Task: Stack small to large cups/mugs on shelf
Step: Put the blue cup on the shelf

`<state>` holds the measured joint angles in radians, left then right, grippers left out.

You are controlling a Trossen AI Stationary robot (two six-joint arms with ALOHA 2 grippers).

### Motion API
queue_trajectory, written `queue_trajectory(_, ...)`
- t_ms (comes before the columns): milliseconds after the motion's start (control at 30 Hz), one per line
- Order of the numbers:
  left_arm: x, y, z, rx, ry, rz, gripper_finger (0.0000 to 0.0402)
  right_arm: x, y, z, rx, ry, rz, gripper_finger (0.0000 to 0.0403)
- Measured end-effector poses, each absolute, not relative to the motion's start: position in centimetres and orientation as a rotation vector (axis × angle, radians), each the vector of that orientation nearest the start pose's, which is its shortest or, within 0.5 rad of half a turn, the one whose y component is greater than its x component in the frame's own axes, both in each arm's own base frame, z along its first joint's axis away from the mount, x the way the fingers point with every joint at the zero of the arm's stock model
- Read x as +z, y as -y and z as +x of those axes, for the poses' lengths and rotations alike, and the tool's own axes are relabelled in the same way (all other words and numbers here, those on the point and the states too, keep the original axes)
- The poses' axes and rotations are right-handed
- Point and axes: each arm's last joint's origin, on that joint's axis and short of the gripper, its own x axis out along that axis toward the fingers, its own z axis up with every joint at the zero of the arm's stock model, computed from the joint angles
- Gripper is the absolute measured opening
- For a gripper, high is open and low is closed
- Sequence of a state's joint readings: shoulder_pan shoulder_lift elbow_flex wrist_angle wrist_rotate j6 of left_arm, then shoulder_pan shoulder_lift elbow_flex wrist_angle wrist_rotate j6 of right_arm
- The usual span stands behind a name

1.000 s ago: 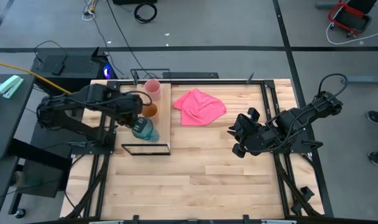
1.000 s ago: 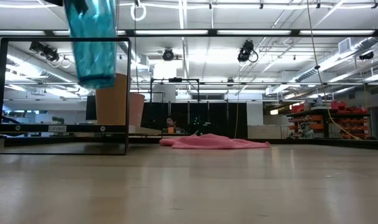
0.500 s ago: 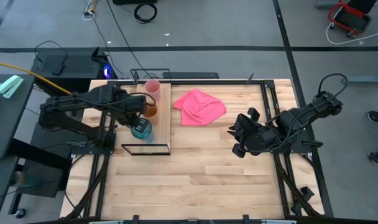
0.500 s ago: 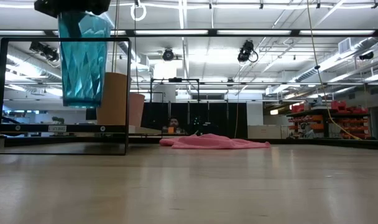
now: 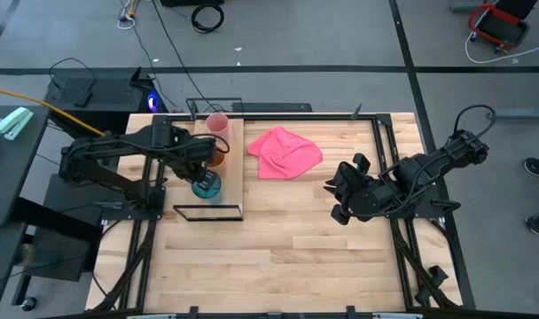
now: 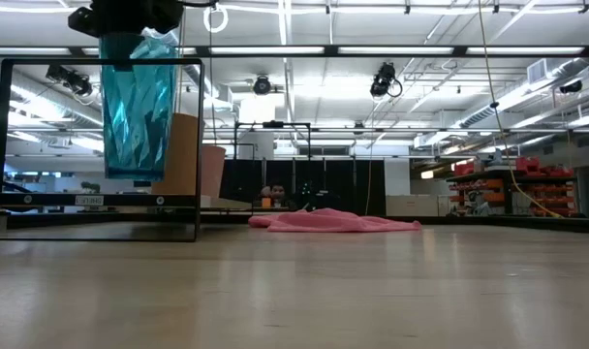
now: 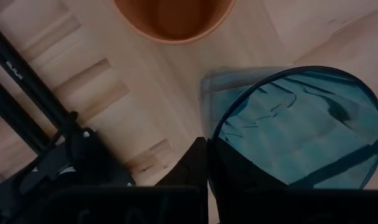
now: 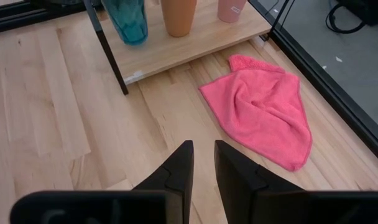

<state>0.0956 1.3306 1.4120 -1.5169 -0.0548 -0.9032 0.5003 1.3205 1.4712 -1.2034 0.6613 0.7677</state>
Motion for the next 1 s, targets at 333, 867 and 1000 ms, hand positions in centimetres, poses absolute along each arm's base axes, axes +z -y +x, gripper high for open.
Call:
queue_trajectory(333,33.5,-2.3,22.2,0.742,-1.313,-0.739,0.0011,37.7,-9.6,21.3,-0.458,-0.75,0.14,0.0073)
queue_trajectory(867,33.0,-2.3,22.8,0.722,-1.342,-0.734,0.002,37.7,-9.6,21.3,-0.458,-0.753,0.136,0.0073)
queue_trajectory(1000,33.0,-2.3,22.8,0.721,-1.343,-0.734,0.0038,37.7,-9.6,21.3,-0.458,-0.754,0.134,0.0073)
